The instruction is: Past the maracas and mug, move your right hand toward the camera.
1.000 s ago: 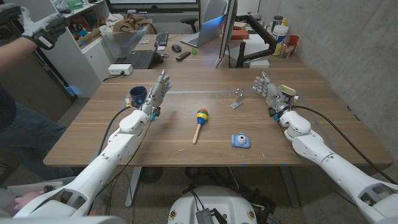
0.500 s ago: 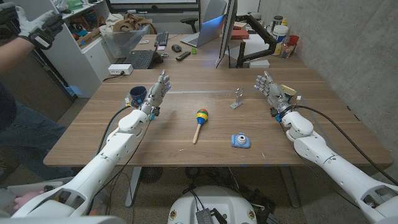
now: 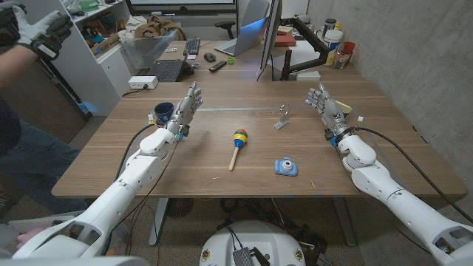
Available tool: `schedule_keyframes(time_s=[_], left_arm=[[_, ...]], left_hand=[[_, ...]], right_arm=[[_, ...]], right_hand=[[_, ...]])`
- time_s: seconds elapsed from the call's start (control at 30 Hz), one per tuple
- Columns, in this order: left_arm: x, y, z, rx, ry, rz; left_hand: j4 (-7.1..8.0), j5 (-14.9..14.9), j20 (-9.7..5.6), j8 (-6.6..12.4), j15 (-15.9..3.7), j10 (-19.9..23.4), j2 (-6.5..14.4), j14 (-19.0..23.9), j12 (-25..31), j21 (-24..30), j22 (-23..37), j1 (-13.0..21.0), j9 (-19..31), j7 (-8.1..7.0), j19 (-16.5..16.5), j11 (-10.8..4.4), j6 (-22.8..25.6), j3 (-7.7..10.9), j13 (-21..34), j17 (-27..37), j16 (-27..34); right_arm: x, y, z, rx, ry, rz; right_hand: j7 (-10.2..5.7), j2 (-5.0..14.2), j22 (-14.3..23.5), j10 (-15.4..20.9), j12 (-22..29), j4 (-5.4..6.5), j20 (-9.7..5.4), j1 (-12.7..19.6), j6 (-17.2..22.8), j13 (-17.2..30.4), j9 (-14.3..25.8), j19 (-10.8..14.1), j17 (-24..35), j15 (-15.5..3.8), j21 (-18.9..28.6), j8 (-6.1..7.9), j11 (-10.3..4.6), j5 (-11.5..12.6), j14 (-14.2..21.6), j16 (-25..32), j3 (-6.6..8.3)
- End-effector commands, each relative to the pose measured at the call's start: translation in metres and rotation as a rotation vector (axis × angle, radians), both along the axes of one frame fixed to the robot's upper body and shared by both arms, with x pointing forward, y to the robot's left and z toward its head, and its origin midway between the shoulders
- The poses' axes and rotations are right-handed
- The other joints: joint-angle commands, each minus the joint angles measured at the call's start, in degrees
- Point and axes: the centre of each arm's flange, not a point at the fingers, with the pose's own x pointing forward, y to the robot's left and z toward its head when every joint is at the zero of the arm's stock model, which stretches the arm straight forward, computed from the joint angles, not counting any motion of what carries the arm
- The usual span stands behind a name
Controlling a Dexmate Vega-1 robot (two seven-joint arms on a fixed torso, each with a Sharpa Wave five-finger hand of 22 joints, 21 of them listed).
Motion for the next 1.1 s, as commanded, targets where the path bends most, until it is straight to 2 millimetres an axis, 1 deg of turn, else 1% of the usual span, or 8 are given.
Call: schedule_keyframes(time_s=[0.03, 0.4, 0.87, 1.1], left_arm=[[0.001, -0.003, 0.005, 0.004, -0.008, -0.001], [0.001, -0.004, 0.008, 0.01, -0.006, 0.001], [0.001, -0.006, 0.009, 0.018, -0.009, -0.003], [0.0, -0.004, 0.014, 0.027, -0.016, 0.004]], left_hand=[[-0.31, 0.3, 0.04, 0.17, 0.15, 0.1, 0.8, 0.0, 0.5, -0.2, 0.3, 0.3, 0.3, 0.34, 0.1, 0.16, 0.4, 0.01, 0.1, 0.1, 0.3], [-0.42, 0.2, 0.14, 0.13, 0.17, 0.1, 1.1, -0.1, 0.5, -0.4, 0.3, 0.6, 0.3, 0.37, 0.2, 0.06, 0.5, 0.06, 0.1, 0.1, 0.3], [-0.52, 0.1, 0.31, 0.01, 0.15, 0.1, 1.3, -0.1, 0.4, -0.6, 0.3, 0.9, 0.3, 0.2, 0.1, 0.07, 0.4, 0.05, 0.1, 0.1, 0.2], [-0.56, 0.0, 0.35, -0.05, 0.19, 0.1, 1.4, -0.1, 0.4, -0.7, 0.3, 1.0, 0.3, 0.05, 0.1, -0.08, 0.4, 0.03, 0.1, 0.1, 0.2]], right_arm=[[-0.009, 0.0, 0.0, 0.025, -0.035, 0.043], [-0.014, 0.004, 0.004, -0.005, -0.053, 0.066], [-0.022, 0.012, 0.006, -0.026, -0.08, 0.08], [-0.028, 0.015, 0.008, -0.034, -0.104, 0.092]], right_hand=[[0.19, 0.31, 0.2, 0.8, 0.1, -0.3, -0.07, 0.3, 0.4, 0.2, 0.3, 0.7, 0.1, 0.36, -0.2, 0.36, -0.04, 0.3, 0.6, 0.3, 0.22], [0.15, 0.38, 0.2, 0.9, 0.1, -0.36, -0.02, 0.3, 0.5, 0.2, 0.3, 0.7, 0.1, 0.46, -0.5, 0.27, 0.08, 0.3, 0.5, 0.1, 0.19], [-0.14, 0.41, 0.2, 1.1, 0.1, -0.47, 0.22, 0.2, 0.5, 0.2, 0.3, 0.6, 0.1, 0.48, -0.9, 0.16, -0.27, 0.3, 0.5, 0.0, 0.15], [-0.11, 0.43, 0.2, 1.2, 0.1, -0.51, 0.23, 0.2, 0.5, 0.2, 0.3, 0.6, 0.1, 0.45, -1.1, 0.12, -0.19, 0.3, 0.5, -0.1, 0.13]])
